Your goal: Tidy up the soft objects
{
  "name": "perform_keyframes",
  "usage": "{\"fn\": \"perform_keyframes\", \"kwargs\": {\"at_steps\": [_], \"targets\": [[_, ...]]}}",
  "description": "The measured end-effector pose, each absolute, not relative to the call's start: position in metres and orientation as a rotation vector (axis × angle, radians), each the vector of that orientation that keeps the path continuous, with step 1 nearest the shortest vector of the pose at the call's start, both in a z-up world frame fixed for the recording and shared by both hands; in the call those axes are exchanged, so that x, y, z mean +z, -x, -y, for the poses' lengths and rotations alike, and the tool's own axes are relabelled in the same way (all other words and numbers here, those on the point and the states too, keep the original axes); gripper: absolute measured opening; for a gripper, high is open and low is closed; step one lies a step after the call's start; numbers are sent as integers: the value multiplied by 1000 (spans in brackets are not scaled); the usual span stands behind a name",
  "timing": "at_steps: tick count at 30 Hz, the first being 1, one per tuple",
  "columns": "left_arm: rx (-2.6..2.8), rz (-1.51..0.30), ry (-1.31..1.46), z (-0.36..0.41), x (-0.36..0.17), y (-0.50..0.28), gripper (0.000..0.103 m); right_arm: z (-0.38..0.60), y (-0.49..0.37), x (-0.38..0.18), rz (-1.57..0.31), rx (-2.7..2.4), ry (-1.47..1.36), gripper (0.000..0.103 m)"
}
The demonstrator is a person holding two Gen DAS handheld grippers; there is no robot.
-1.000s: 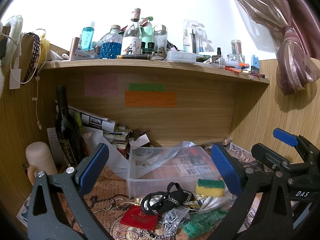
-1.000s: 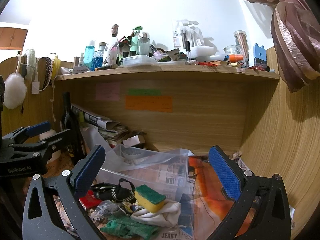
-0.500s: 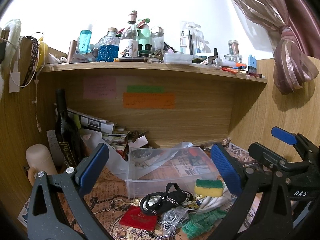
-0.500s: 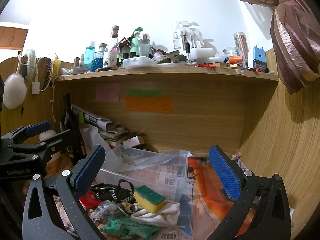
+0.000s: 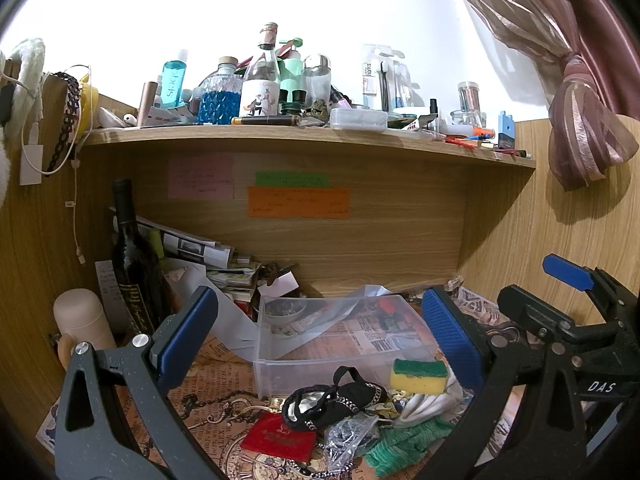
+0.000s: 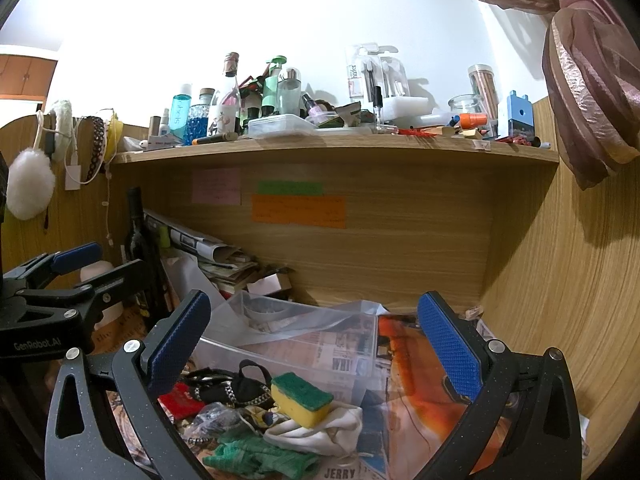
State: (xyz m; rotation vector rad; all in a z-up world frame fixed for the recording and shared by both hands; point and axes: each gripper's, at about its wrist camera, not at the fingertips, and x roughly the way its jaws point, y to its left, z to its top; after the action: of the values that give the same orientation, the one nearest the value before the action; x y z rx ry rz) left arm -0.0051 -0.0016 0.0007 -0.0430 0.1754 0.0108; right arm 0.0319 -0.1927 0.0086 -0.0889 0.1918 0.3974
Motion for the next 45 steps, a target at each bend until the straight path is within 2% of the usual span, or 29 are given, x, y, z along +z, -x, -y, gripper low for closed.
{"fn": "perform_keyframes", "kwargs": {"at_steps": [26,40,43,45], "targets": [[14,-203,51,-6,-1,1,103,190,-36,3,-213,398,89,103],[-51,-477,115,-21,-63,-47,103,197,-75,-53,-445,422,99,103],[-57,-526,121,-21,-76,-57,93,198,-82,-66,-497,434,96,99],[-65,-559,126,-20,-86,-64,91,199,-86,-73,-526,442,91,96]]}}
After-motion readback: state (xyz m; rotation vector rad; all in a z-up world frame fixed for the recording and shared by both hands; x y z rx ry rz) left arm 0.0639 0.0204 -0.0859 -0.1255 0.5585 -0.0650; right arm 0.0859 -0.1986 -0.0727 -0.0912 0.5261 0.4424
